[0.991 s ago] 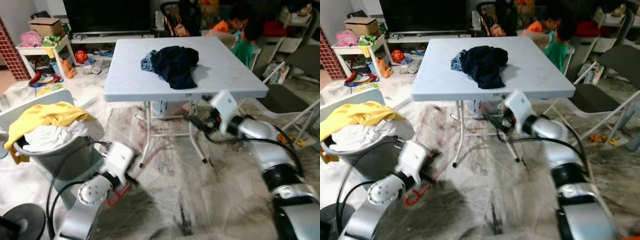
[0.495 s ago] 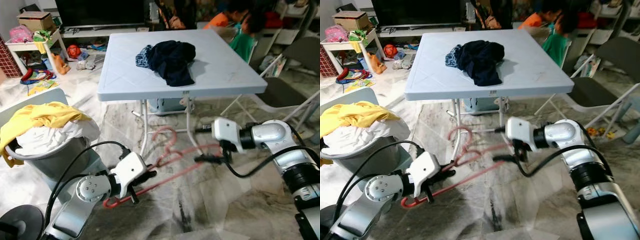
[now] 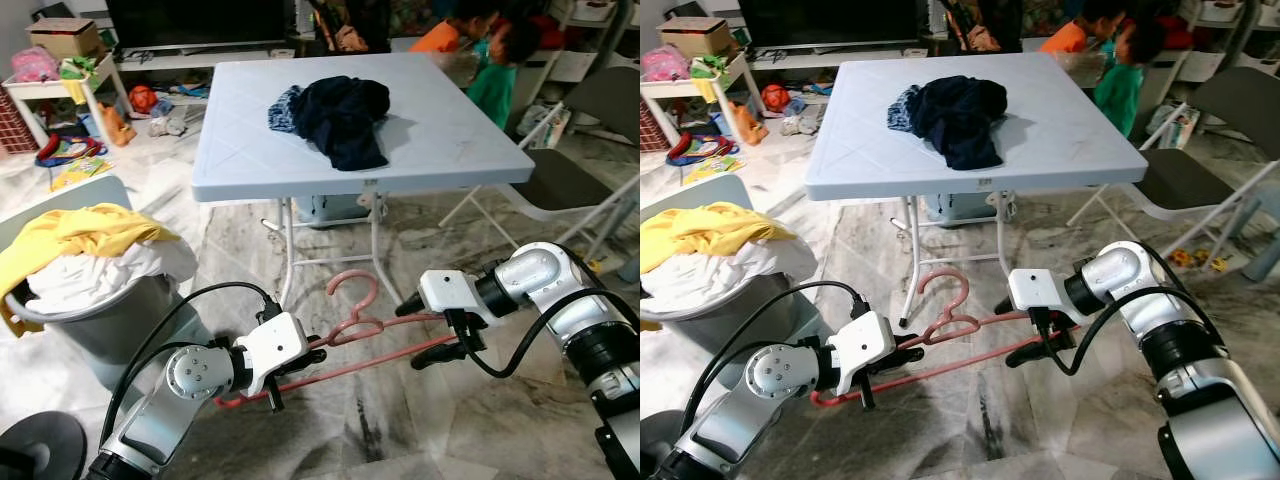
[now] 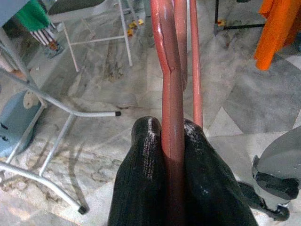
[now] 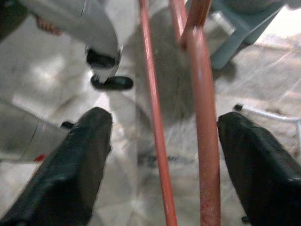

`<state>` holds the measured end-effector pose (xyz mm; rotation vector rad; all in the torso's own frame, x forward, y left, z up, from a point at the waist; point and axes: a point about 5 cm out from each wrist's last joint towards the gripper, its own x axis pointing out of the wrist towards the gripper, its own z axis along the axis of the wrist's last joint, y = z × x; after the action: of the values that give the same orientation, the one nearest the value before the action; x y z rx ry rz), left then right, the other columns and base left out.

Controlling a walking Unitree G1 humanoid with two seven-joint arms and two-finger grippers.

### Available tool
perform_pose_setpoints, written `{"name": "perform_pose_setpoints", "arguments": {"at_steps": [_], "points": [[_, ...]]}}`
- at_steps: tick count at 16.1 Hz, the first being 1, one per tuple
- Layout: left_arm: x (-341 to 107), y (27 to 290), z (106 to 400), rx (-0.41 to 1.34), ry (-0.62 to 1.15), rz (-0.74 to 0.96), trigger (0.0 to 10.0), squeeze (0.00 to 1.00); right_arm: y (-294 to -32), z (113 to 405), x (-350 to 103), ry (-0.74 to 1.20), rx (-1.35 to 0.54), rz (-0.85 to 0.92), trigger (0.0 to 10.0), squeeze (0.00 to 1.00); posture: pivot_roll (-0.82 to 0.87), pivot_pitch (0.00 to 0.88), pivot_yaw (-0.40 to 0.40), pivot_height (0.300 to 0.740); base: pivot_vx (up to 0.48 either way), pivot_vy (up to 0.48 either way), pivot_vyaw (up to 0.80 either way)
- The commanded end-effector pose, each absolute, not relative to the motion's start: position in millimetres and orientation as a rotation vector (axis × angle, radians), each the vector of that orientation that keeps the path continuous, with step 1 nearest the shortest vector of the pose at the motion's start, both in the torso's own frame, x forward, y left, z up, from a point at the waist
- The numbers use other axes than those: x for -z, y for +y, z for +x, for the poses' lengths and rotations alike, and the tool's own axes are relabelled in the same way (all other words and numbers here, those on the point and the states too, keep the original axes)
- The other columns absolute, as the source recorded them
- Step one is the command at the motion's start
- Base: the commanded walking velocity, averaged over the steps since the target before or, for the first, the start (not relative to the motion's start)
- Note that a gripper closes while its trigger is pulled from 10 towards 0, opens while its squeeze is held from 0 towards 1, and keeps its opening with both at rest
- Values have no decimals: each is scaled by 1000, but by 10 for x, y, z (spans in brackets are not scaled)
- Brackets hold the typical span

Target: Hang hanger

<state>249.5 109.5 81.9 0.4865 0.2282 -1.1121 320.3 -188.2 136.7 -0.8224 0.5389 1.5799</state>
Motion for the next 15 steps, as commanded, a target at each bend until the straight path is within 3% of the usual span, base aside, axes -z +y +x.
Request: {"name": "perform_pose_setpoints", "arguments": {"at_steps": [1, 15], "points": [[-834, 1084, 2517, 1132, 214, 522, 10000, 0, -1915, 3228, -1422, 583, -1595, -870, 0, 0, -48, 0, 20, 740, 0, 0, 0], [-771, 972, 2581, 1155, 170, 616, 10000, 0, -1766, 3347, -1325, 658, -1540, -999, 0, 0, -57, 0, 25, 740, 0, 0, 0]]}}
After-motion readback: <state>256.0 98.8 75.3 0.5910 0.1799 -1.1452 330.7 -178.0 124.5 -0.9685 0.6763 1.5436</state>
